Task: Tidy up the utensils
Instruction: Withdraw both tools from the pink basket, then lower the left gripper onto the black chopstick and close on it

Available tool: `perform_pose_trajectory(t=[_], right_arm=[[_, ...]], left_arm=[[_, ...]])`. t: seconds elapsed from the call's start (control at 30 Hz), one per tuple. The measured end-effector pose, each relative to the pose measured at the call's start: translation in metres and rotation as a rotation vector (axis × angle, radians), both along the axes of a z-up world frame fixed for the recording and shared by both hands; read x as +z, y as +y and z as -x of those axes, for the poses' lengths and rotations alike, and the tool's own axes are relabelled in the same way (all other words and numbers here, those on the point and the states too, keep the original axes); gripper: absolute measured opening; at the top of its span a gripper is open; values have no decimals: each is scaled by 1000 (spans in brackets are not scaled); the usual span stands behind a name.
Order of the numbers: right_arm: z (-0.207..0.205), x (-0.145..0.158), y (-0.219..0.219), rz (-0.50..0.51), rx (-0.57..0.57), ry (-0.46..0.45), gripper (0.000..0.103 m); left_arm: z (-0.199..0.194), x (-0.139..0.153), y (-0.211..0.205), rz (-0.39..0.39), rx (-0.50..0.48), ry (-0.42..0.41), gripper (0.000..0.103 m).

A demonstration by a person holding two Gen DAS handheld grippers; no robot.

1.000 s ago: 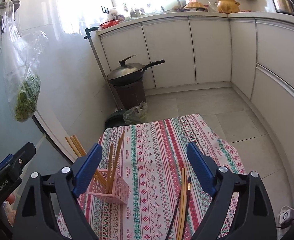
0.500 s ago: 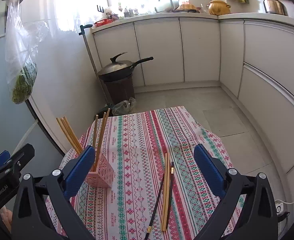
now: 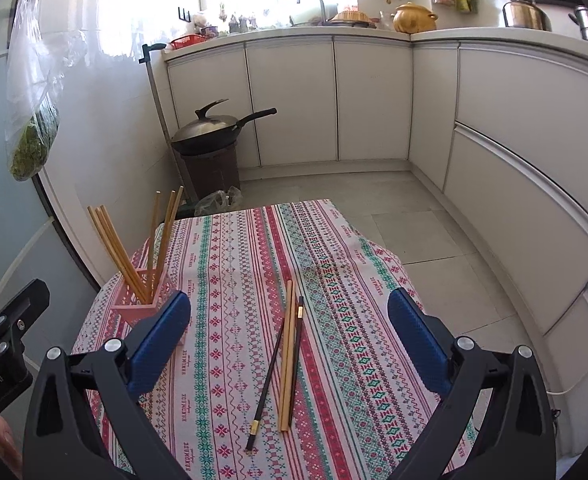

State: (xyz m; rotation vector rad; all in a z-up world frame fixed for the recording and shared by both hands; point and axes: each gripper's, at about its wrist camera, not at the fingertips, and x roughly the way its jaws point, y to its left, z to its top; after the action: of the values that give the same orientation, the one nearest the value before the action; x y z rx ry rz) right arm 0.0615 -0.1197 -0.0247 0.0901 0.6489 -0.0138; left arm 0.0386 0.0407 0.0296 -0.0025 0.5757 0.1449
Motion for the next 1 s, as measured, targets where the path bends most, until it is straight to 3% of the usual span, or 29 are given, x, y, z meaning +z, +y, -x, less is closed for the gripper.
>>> perform_pose_trajectory(t=[0.8, 1.0], right_arm=[[16, -26, -38, -17, -52, 92, 96], [18, -38, -49, -17, -87, 141, 96]], left_arm=[[-4, -33, -37, -25, -83, 100, 96], [-20, -58, -45, -9, -121, 203, 96]])
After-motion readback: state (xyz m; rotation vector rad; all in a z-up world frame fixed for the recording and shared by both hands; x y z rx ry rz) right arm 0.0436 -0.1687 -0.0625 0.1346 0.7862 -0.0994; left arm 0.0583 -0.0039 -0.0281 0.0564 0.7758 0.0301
